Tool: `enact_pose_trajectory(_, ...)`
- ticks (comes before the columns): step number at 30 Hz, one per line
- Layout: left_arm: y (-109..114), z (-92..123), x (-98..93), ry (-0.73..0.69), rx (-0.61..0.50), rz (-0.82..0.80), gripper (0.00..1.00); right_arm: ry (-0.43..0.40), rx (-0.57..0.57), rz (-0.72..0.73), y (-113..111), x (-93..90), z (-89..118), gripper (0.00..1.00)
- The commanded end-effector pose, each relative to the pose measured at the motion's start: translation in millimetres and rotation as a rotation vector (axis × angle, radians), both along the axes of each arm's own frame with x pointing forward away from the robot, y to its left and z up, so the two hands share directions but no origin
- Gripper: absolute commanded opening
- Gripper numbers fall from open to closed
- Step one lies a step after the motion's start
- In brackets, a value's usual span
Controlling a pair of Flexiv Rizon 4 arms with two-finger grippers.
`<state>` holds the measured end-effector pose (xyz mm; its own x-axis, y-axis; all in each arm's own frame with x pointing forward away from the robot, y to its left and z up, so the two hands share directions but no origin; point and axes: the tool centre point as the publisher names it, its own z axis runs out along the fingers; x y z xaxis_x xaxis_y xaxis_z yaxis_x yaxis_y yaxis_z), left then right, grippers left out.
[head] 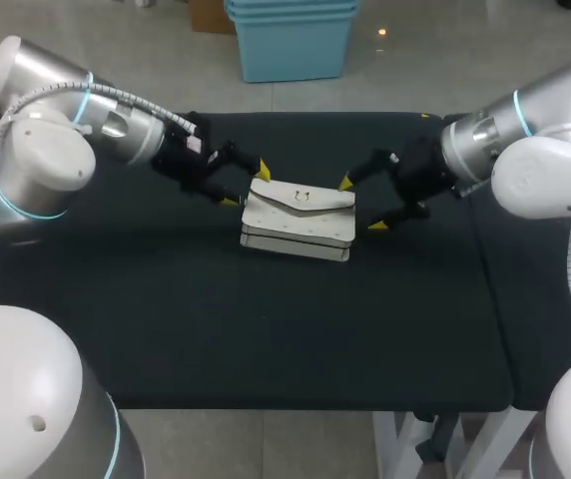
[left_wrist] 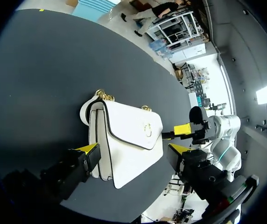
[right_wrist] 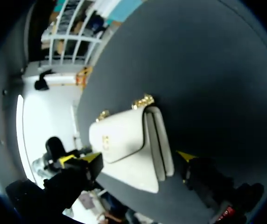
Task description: Pick up the bag, open it, inspect its contents, close it, and place it on the opposite side
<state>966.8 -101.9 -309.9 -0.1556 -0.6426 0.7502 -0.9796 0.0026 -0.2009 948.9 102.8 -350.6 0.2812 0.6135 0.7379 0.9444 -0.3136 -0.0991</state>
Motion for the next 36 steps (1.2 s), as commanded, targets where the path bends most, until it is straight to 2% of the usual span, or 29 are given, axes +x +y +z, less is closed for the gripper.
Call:
enact_pose_trajectory(1,-5,-9,8.8,0.009,-0.031,-0.017,0.90,0.013,0.033,0.020,6,10.1,-5,1.00)
enact_pose_trajectory(3,-6,-10,9.3,0.013,-0.039,-0.021,0.85,0.017,0.051,0.025,9,11.8,-6,1.00)
enact_pose_trajectory(4,-6,-11,9.4,0.015,-0.044,-0.021,0.80,0.018,0.061,0.028,10,12.5,-6,1.00)
enact_pose_trajectory(7,-6,-14,10.2,0.022,-0.057,-0.018,0.77,0.019,0.082,0.041,16,13.6,-6,1.00)
enact_pose_trajectory(10,-6,-18,11.1,0.031,-0.065,-0.020,0.72,0.019,0.093,0.054,21,13.3,-8,0.91)
enact_pose_trajectory(12,-7,-20,11.5,0.035,-0.068,-0.021,0.72,0.023,0.104,0.061,23,13.2,-10,0.89)
enact_pose_trajectory(14,-7,-22,11.8,0.044,-0.076,-0.022,0.69,0.025,0.123,0.067,25,13.4,-12,0.80)
enact_pose_trajectory(16,-7,-24,12.5,0.054,-0.090,-0.020,0.69,0.026,0.130,0.068,25,13.6,-13,0.66)
enact_pose_trajectory(18,-7,-27,13.3,0.068,-0.107,-0.022,0.65,0.027,0.140,0.072,26,14.0,-15,0.63)
enact_pose_trajectory(23,-6,-31,14.8,0.085,-0.126,-0.017,0.57,0.024,0.162,0.083,28,16.1,-16,0.67)
enact_pose_trajectory(25,-6,-33,16.0,0.089,-0.129,-0.010,0.50,0.025,0.171,0.090,29,17.8,-17,0.72)
enact_pose_trajectory(28,-3,-37,19.9,0.102,-0.136,0.004,0.46,0.026,0.181,0.094,31,18.9,-19,0.79)
enact_pose_trajectory(31,-1,-43,24.3,0.118,-0.143,0.009,0.43,0.032,0.200,0.095,32,19.5,-23,0.73)
enact_pose_trajectory(33,0,-46,27.0,0.131,-0.152,0.007,0.42,0.038,0.212,0.095,33,19.9,-25,0.64)
enact_pose_trajectory(35,0,-49,28.3,0.137,-0.151,0.011,0.40,0.040,0.217,0.096,33,19.6,-27,0.50)
enact_pose_trajectory(36,0,-50,28.7,0.140,-0.153,0.010,0.38,0.043,0.218,0.095,34,19.5,-29,0.48)
